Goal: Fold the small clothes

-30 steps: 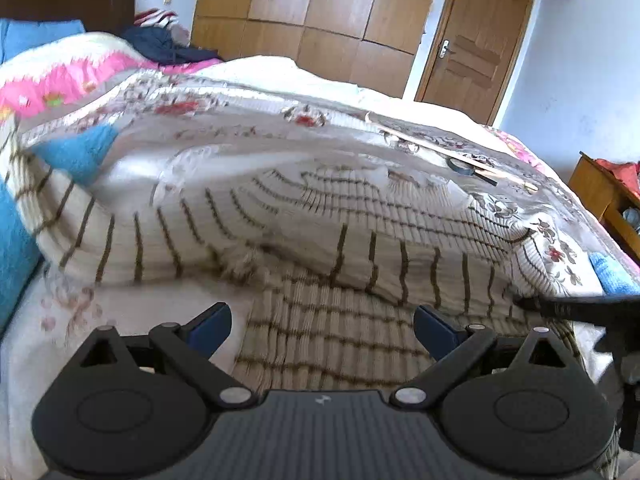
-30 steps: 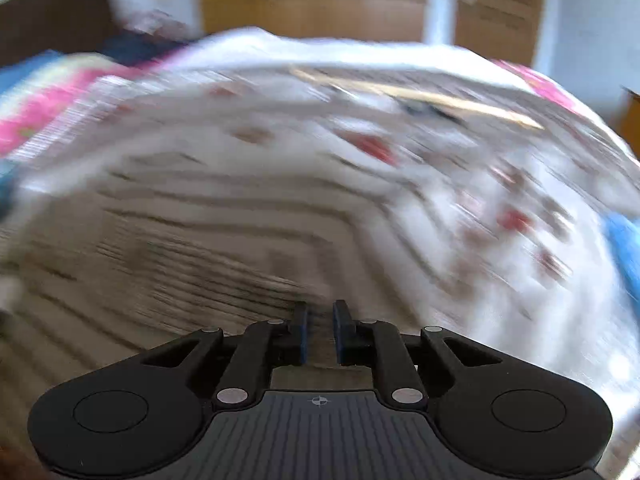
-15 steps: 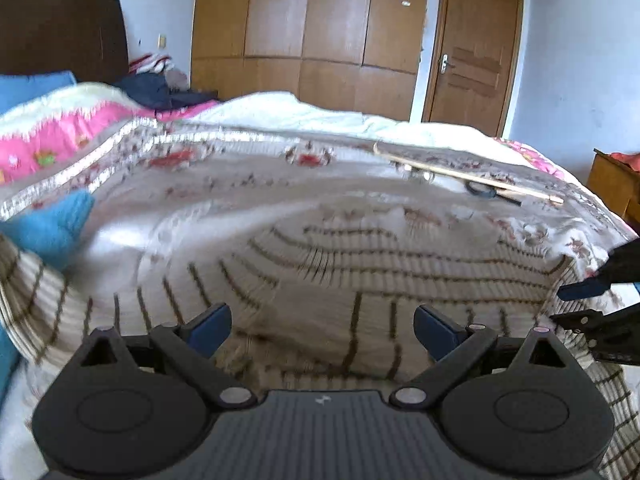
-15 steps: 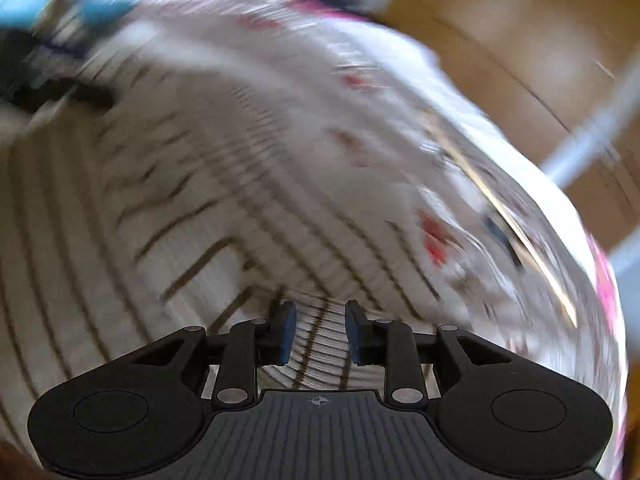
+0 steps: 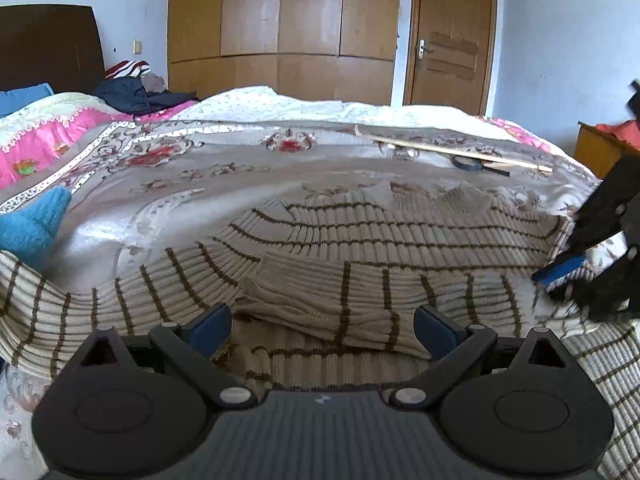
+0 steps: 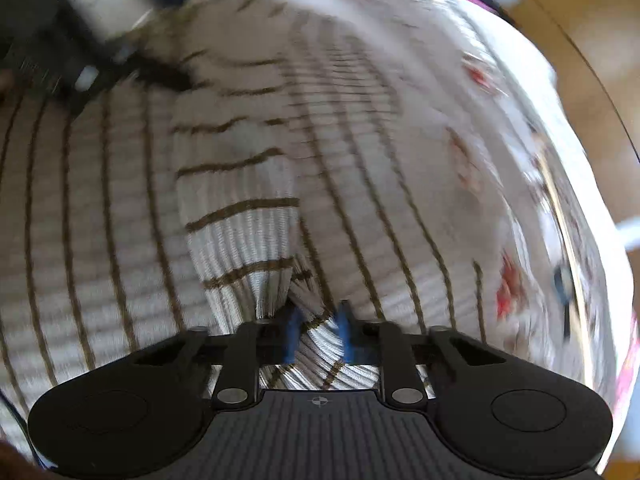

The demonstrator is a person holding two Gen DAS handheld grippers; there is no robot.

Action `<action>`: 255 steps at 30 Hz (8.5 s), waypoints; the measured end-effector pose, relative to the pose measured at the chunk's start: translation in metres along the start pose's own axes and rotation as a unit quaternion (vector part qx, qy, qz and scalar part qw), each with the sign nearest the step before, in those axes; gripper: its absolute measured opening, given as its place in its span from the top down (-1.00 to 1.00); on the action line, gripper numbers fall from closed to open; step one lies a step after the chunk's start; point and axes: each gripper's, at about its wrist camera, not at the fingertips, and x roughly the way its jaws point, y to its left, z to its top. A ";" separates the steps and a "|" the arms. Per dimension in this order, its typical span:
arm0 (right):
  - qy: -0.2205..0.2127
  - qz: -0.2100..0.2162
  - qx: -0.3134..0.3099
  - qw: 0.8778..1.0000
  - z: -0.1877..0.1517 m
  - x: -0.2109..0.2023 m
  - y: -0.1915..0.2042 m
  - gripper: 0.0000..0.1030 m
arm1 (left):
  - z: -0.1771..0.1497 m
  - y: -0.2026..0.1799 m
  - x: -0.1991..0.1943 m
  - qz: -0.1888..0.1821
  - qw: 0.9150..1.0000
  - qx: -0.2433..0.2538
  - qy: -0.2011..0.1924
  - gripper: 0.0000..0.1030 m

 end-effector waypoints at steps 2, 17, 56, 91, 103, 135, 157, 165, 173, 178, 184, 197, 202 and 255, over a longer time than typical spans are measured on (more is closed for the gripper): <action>-0.018 -0.018 0.074 0.997 -0.005 -0.005 -0.011 0.87 | -0.001 0.001 0.007 0.013 1.000 0.002 0.019 -1.00; -0.127 -0.120 0.249 0.952 -0.006 -0.040 -0.002 0.71 | 0.002 0.009 -0.001 0.025 1.000 -0.014 -0.003 -1.00; -0.188 0.067 0.312 0.929 0.106 0.014 0.073 0.70 | 0.013 0.098 -0.020 0.106 0.980 -0.166 -0.020 -1.00; -0.119 -0.087 0.445 0.883 -0.022 -0.032 0.048 0.52 | 0.011 0.055 0.026 0.113 0.990 -0.082 0.024 -1.00; -0.127 -0.089 0.416 0.896 -0.013 -0.024 0.056 0.40 | 0.010 0.056 0.027 0.116 0.990 -0.080 0.023 -1.00; -0.177 -0.069 0.368 0.910 0.053 -0.069 0.052 0.30 | 0.006 0.085 -0.037 0.122 0.982 -0.142 0.013 -1.00; -0.159 0.234 0.149 0.947 0.329 -0.043 0.132 0.28 | -0.031 0.144 -0.062 0.138 0.950 -0.279 0.038 -1.00; -0.187 0.208 0.197 0.940 0.309 -0.057 0.114 0.90 | -0.031 0.140 -0.057 0.146 0.952 -0.266 0.034 -1.00; -0.288 0.164 0.383 0.862 0.192 -0.116 0.015 0.90 | -0.028 0.119 -0.051 0.148 0.964 -0.220 0.026 -1.00; -0.333 0.110 0.486 0.800 0.075 -0.140 -0.021 0.90 | -0.023 0.091 -0.050 0.142 0.977 -0.161 0.010 -1.00; -0.275 0.039 0.589 0.759 -0.054 -0.088 -0.017 0.90 | -0.009 0.058 -0.042 0.136 0.987 -0.087 0.011 -1.00; -0.257 0.071 0.674 0.689 -0.132 -0.024 0.012 0.69 | 0.018 0.004 -0.005 0.145 0.988 0.052 0.013 -1.00; -0.263 0.079 0.705 0.654 -0.143 -0.017 -0.005 0.49 | 0.026 -0.002 0.004 0.146 0.988 0.054 0.007 -1.00; -0.052 0.133 0.590 0.794 -0.223 -0.178 0.181 0.56 | -0.078 0.019 -0.188 -0.002 0.973 0.029 0.229 -0.98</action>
